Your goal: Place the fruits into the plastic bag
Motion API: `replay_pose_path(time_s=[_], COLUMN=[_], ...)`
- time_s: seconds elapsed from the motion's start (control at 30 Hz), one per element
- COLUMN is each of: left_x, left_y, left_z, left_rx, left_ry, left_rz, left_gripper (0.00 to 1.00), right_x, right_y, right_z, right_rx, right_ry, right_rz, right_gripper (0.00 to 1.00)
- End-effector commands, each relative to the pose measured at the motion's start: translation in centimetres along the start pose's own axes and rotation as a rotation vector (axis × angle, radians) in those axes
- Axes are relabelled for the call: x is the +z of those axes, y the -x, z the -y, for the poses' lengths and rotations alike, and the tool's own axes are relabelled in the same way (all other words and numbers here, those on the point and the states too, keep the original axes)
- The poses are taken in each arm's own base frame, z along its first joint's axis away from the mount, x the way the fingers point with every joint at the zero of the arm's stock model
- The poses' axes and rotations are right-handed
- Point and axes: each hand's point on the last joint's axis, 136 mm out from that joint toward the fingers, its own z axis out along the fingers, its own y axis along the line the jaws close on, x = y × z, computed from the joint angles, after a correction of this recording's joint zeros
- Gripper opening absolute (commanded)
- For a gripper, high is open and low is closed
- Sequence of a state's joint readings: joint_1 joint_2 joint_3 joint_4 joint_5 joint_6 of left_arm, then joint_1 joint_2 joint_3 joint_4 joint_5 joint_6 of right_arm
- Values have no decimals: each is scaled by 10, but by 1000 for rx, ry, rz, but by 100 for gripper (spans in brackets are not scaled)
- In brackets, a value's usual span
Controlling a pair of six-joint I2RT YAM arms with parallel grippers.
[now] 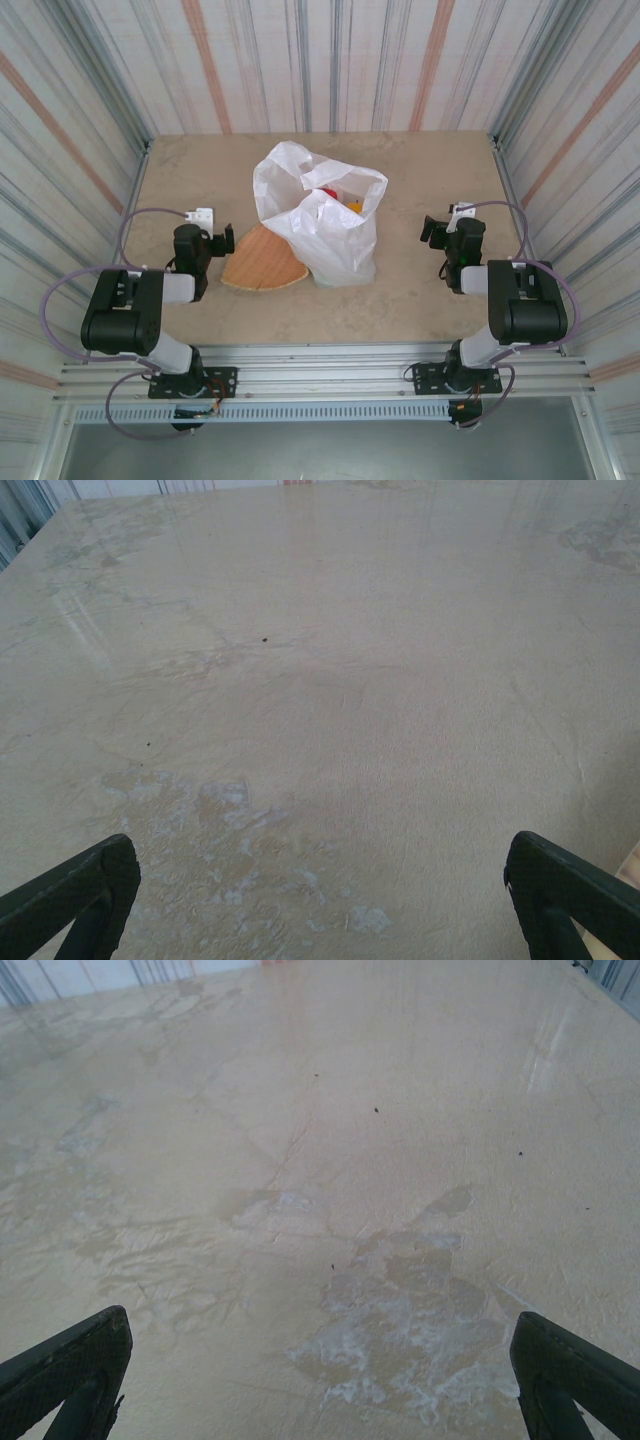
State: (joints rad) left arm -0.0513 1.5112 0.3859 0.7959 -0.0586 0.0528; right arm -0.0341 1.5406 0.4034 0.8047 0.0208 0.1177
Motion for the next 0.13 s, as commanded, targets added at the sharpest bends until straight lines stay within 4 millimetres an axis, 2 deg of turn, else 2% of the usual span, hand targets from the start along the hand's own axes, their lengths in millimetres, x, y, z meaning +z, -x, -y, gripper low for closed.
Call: replay_pose_path(time_s=[0.0, 0.1], left_x=[3, 2], left_y=[10, 10], left_z=[-2, -2], left_rx=[5, 6], left_ry=[-13, -13], left_rz=[20, 26], left_gripper=[99, 99], right_x=[0, 0], right_y=[2, 2], right_z=[-1, -1], right_rx=[-26, -26], right_ry=[10, 10], right_rz=[12, 11], right_gripper=[99, 99])
